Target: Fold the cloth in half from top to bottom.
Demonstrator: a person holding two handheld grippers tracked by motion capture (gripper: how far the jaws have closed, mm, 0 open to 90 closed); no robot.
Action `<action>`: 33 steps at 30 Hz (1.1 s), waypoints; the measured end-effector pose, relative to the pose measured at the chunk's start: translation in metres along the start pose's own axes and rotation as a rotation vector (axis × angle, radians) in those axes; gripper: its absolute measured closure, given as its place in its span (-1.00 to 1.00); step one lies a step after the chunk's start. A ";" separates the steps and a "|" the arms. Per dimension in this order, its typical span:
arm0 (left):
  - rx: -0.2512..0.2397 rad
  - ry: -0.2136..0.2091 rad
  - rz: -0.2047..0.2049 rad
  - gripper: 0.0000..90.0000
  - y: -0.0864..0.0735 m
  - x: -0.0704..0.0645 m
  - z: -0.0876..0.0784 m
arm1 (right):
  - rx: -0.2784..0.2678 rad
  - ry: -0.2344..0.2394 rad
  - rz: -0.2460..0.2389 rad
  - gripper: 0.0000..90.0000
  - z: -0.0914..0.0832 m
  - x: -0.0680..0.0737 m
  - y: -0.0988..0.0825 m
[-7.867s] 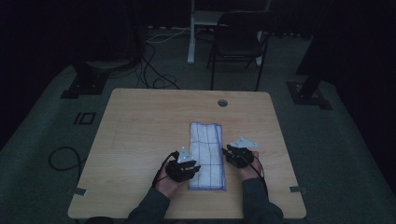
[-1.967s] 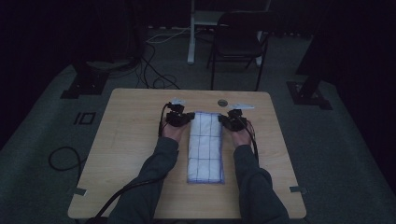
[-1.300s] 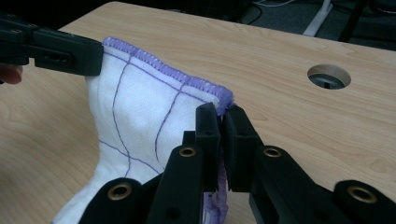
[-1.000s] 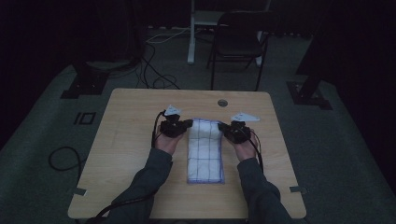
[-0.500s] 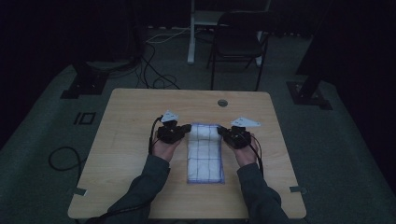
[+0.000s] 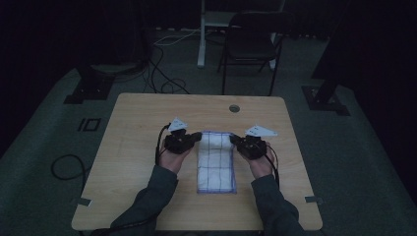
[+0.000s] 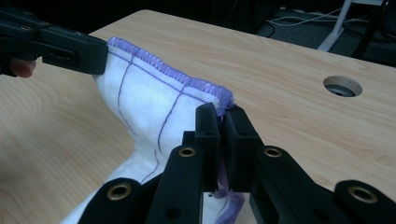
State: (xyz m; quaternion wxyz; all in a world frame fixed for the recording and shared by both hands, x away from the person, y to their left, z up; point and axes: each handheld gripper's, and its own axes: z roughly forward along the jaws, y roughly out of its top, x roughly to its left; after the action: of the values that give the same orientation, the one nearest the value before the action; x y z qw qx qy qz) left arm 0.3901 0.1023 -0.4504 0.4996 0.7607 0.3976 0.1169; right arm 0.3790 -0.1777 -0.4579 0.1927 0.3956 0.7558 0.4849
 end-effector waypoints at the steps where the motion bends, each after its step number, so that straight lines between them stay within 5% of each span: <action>1: 0.001 -0.002 -0.001 0.94 -0.001 -0.001 -0.001 | 0.000 0.001 -0.001 0.92 -0.001 0.001 -0.001; 33: 0.002 -0.060 -0.012 0.94 -0.051 -0.025 -0.024 | 0.008 0.046 0.038 0.91 -0.019 0.024 -0.048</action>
State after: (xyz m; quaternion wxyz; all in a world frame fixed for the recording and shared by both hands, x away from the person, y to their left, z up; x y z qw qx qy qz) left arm 0.3352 0.1099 -0.4772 0.5112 0.7618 0.3873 0.0908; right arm 0.3323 -0.1804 -0.4892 0.1647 0.3995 0.7542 0.4945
